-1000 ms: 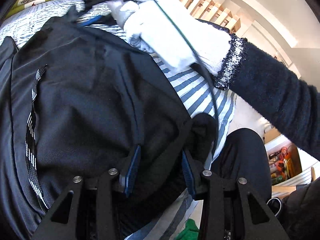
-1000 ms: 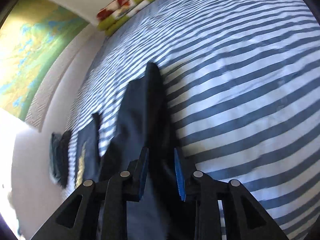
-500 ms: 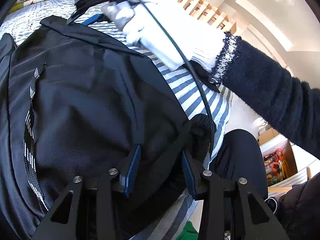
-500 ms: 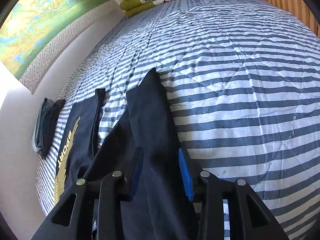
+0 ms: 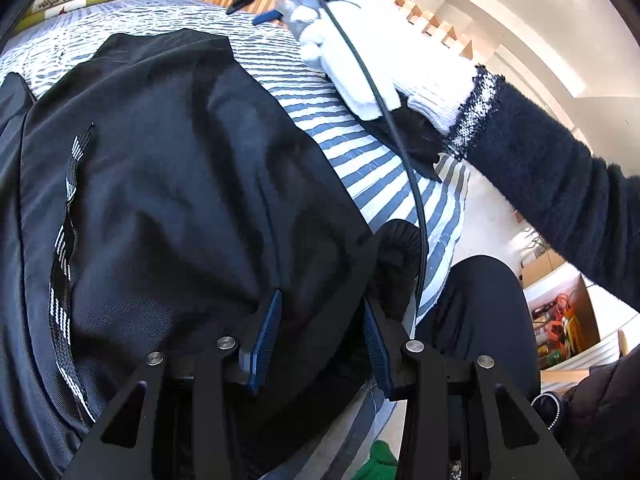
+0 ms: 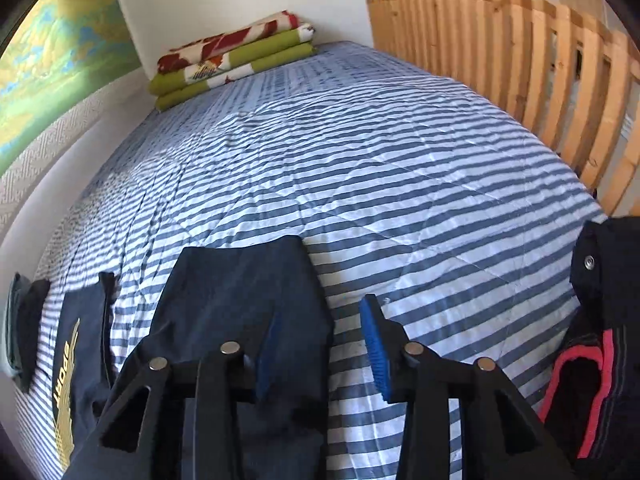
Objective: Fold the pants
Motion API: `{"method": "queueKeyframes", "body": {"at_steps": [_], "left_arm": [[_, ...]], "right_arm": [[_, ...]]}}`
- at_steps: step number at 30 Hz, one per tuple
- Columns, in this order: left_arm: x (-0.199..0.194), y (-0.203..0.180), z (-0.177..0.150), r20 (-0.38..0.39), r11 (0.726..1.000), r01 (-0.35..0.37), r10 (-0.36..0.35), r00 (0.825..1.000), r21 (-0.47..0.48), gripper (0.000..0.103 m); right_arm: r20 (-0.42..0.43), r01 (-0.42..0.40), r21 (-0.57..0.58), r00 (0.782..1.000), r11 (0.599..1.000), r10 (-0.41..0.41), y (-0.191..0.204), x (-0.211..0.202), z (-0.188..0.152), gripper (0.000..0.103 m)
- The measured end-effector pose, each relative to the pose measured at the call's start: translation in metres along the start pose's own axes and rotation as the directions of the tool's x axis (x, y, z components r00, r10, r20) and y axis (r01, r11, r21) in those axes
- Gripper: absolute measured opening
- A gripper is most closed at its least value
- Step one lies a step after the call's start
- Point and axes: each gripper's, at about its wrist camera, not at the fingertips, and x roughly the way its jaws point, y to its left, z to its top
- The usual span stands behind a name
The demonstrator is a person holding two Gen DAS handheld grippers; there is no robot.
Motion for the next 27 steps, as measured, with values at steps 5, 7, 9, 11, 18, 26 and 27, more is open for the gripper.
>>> {"method": "queueKeyframes", "body": {"at_steps": [5, 7, 9, 11, 18, 26, 27], "left_arm": [[-0.007, -0.003, 0.001, -0.006, 1.0, -0.008, 0.008, 1.0, 0.006, 0.043], [-0.014, -0.004, -0.003, -0.011, 1.0, -0.021, 0.022, 1.0, 0.013, 0.044], [-0.014, -0.004, -0.004, -0.016, 0.999, -0.036, 0.036, 0.999, 0.026, 0.045], [-0.014, -0.007, -0.003, -0.019, 0.998, -0.053, 0.054, 0.998, 0.036, 0.046], [-0.008, -0.007, -0.002, -0.018, 0.998, -0.053, 0.054, 0.998, 0.027, 0.046], [-0.012, -0.001, -0.003, -0.021, 0.999, -0.045, 0.046, 0.999, 0.03, 0.047], [-0.012, -0.001, -0.003, -0.02, 0.999, -0.046, 0.047, 0.999, 0.026, 0.048]], "right_arm": [[-0.213, -0.133, 0.135, 0.964, 0.982, 0.16, -0.03, 0.029, -0.021, 0.038], [-0.28, -0.17, 0.187, 0.935, 0.968, 0.218, -0.034, 0.038, -0.04, 0.038], [-0.252, -0.207, 0.19, 0.934, 0.96, 0.252, -0.032, 0.034, -0.048, 0.038], [-0.267, -0.282, 0.246, 0.9, 0.927, 0.344, -0.032, 0.037, -0.049, 0.038], [-0.12, -0.343, 0.369, 0.904, 0.864, 0.41, -0.03, 0.062, -0.023, 0.009], [0.065, -0.155, 0.34, 0.988, 0.928, 0.141, -0.06, 0.011, -0.005, 0.024], [0.042, -0.162, 0.338, 0.987, 0.927, 0.157, -0.064, 0.007, -0.008, 0.025]]}}
